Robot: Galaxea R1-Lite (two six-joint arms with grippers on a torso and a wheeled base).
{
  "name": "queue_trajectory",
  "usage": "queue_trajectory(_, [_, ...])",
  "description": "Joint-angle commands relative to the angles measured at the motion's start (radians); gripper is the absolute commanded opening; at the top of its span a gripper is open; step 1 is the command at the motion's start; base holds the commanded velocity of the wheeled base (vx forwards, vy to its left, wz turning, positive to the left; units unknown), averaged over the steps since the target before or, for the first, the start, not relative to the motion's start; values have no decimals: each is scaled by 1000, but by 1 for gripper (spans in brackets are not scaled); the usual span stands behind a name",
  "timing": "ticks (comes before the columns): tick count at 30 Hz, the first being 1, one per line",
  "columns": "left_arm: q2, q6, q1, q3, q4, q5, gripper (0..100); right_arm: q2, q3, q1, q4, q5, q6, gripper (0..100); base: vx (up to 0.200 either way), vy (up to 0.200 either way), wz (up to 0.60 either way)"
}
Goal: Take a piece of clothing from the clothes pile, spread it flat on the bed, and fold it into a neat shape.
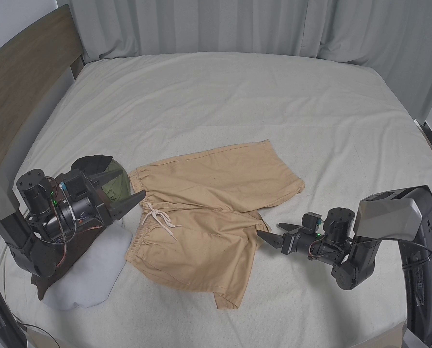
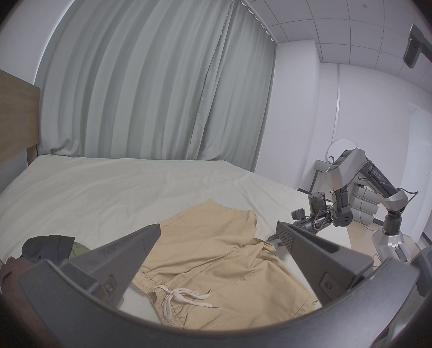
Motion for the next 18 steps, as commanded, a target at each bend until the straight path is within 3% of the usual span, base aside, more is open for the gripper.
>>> queue_trajectory(1, [-2, -2, 0, -2, -1, 0, 100, 31, -14, 3, 1, -8, 2, 100, 0, 0, 0])
queue_trajectory(4, [-2, -3, 0, -3, -1, 2, 100, 48, -38, 11, -1, -34, 5, 100, 0, 0, 0])
queue_trajectory(5, [-2, -3, 0, -3, -1, 2, 100, 48, -38, 11, -1, -34, 5, 0, 0, 0, 0])
queue_trajectory(18, [-2, -6, 0, -8, -1, 2, 100, 74, -58, 11, -2, -39, 11, 0, 0, 0, 0])
